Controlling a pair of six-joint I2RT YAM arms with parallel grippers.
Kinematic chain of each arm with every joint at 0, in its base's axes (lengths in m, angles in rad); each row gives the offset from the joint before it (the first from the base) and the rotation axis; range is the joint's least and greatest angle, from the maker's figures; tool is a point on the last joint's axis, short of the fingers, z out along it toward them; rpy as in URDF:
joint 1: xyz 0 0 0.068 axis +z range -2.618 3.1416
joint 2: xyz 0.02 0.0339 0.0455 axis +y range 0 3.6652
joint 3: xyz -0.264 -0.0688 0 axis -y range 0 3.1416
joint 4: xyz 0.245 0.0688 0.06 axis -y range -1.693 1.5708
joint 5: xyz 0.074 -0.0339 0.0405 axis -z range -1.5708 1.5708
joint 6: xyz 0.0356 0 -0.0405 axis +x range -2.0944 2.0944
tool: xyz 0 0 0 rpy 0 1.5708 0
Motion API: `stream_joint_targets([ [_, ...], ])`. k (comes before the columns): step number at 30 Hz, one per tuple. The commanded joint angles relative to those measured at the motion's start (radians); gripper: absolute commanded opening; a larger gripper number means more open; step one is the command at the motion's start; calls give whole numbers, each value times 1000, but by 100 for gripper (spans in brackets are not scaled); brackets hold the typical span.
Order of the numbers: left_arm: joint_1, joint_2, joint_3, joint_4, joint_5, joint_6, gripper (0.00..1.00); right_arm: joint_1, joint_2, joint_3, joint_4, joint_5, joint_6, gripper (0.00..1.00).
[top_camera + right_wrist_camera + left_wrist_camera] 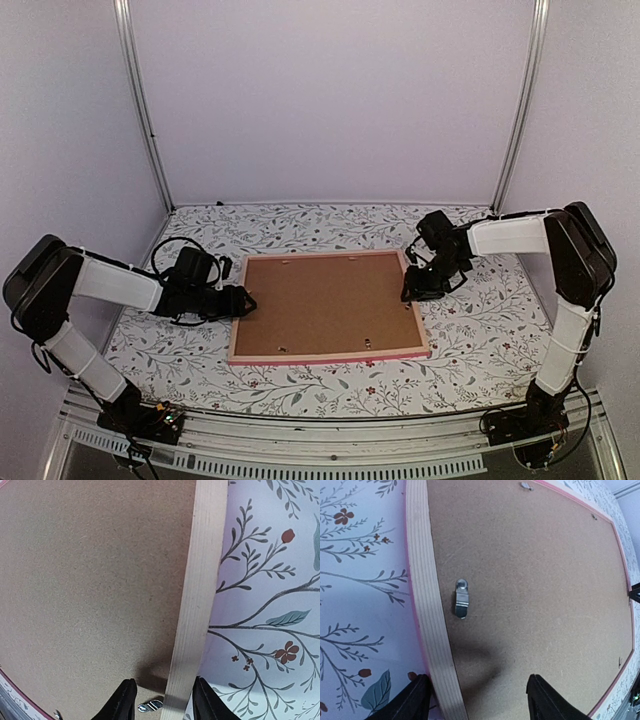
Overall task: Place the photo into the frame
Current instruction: Press the fastener onto the backboard.
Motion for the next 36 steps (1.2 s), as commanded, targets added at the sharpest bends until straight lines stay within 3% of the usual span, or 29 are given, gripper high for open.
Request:
stream_joint_targets([
  [1, -20, -15, 2, 7, 22, 6, 69, -1, 17, 19, -12, -4, 36, 41],
  [15, -21, -23, 1, 5, 23, 6, 69, 30, -9, -31, -46, 87, 42, 37],
  [36, -22, -43, -5, -4, 17, 2, 69, 12, -26, -55, -78, -9, -128, 23],
])
